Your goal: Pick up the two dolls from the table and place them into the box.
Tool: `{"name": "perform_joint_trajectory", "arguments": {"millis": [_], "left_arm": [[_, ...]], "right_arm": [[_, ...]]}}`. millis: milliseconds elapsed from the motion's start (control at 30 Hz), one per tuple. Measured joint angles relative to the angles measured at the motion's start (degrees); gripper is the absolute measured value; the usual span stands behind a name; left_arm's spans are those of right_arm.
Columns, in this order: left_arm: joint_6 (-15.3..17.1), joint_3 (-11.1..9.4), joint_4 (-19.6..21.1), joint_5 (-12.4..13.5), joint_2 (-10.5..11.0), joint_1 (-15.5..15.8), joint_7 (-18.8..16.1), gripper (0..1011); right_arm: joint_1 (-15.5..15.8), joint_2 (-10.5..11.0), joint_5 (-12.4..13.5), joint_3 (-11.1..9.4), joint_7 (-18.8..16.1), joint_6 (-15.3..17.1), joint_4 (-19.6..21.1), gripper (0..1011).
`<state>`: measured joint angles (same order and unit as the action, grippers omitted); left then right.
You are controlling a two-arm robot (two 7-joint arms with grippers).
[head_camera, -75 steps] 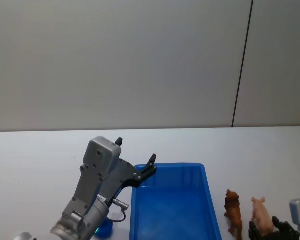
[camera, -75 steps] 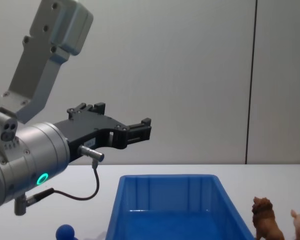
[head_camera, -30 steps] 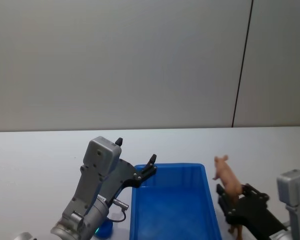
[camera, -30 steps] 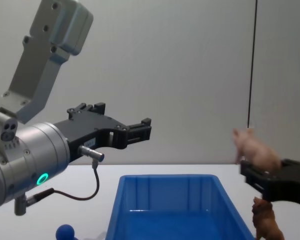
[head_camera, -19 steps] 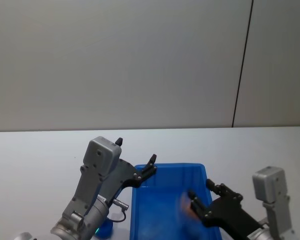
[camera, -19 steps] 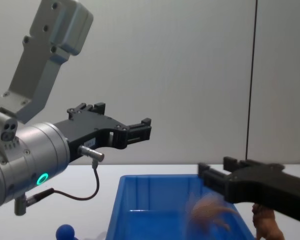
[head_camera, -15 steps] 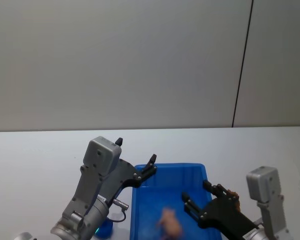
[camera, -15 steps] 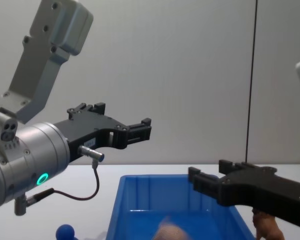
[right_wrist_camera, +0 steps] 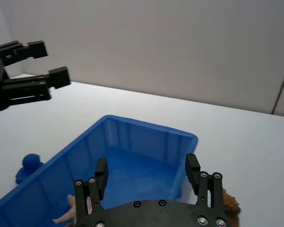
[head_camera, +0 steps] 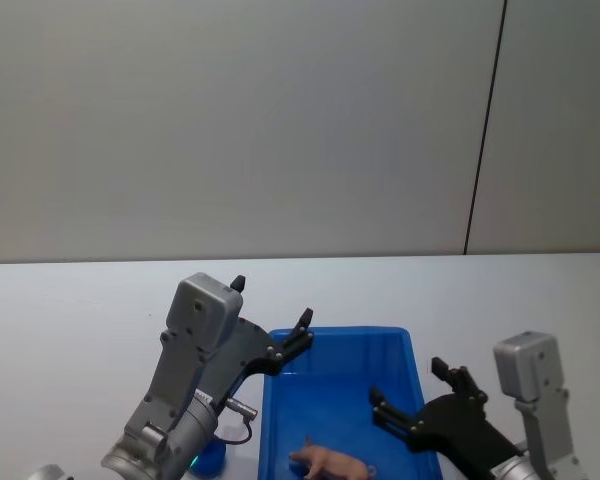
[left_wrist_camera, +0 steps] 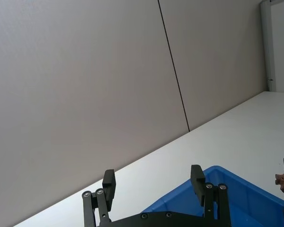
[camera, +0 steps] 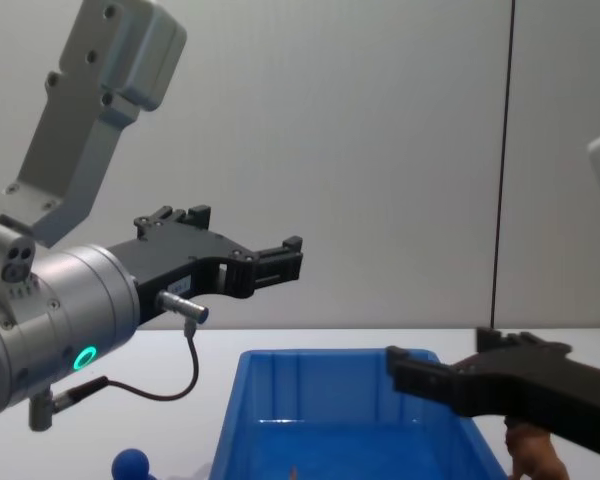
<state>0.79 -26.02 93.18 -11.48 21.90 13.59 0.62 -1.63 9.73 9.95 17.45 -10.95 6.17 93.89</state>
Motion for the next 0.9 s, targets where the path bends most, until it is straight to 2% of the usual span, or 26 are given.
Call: {"name": "perform_joint_trajectory", "arguments": {"millis": [600, 900], "left_arm": [[0.0, 0.0, 0.0, 0.0, 0.0, 0.0, 0.0, 1001], [0.0, 0.0, 0.0, 0.0, 0.0, 0.0, 0.0, 1002]], "right_arm": [[4.3, 2.7, -0.6, -2.3, 11.3, 0.4, 4.4, 1001], [5.7, 3.5, -0.2, -3.0, 12.8, 1.1, 4.2, 1001]]}}
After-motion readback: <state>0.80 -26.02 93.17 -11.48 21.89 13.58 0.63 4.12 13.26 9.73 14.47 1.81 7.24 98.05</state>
